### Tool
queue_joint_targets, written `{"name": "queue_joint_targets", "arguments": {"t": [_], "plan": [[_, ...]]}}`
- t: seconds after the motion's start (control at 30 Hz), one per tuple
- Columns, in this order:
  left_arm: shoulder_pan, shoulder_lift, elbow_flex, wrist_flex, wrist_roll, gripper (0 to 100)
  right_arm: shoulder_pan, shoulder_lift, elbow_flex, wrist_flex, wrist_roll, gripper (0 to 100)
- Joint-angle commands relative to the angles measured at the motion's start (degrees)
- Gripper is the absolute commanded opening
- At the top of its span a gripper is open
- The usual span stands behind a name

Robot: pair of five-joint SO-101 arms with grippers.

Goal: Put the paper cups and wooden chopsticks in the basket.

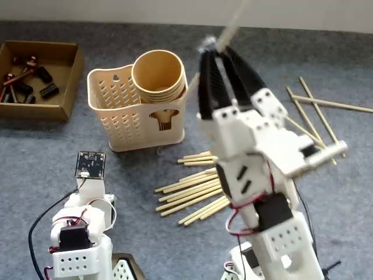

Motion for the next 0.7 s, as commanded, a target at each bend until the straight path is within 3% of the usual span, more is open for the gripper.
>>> {"name": "queue_joint_targets", "arguments": {"t": [0.0,0.67], "plan": [[-0.04,-0.31,1.1,0.18,-0.18,11,-4.62,9.1,-6.73,-1.63,-0.44,0.9],[-0.04,-0.31,1.1,0.18,-0.18,11,-12.7,47.16,-34.24,-1.8,0.79,0.9]]}}
